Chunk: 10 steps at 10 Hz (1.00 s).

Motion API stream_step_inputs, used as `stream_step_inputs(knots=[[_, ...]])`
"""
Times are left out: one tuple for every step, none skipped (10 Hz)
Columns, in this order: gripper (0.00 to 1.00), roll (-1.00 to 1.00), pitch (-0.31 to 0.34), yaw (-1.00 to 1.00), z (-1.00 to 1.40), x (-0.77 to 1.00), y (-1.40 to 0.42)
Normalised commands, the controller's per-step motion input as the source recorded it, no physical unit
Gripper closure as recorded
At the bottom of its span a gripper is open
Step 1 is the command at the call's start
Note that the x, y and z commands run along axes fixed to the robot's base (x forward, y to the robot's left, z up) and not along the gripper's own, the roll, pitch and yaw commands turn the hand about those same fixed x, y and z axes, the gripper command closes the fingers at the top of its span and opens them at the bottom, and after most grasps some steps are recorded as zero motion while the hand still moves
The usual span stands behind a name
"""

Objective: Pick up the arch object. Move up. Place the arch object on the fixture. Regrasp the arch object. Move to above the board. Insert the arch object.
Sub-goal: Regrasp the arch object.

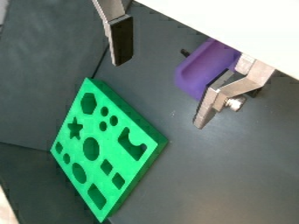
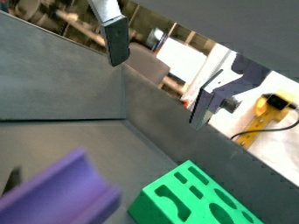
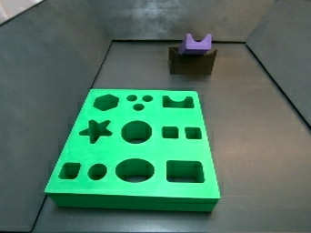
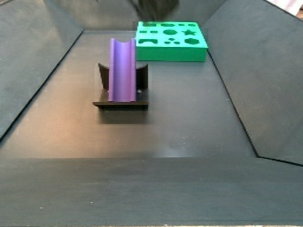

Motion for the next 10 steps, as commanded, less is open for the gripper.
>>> stream_step_inputs(knots=[[0.0, 1.0, 0.072, 0.04, 0.33, 0.0, -0.26], [0.0, 1.0, 0.071, 0.04, 0.13, -0.02, -0.1], [0.0, 1.0, 0.07, 0.04, 0.03, 0.0, -0.07], [0.0, 1.0, 0.071, 0.04, 0.03, 0.0, -0.05], [0.0, 1.0, 0.069, 0.04, 0.04, -0.01, -0.04], [0.0, 1.0, 0.067, 0.04, 0.02, -0.01, -0.03], [0.0, 1.0, 0.064, 0.04, 0.01, -0.01, -0.03], [0.0, 1.0, 0.063, 0.04, 0.01, -0.01, -0.03], [0.0, 1.0, 0.06, 0.04, 0.01, 0.0, -0.02], [0.0, 1.0, 0.058, 0.04, 0.01, 0.01, -0.02]])
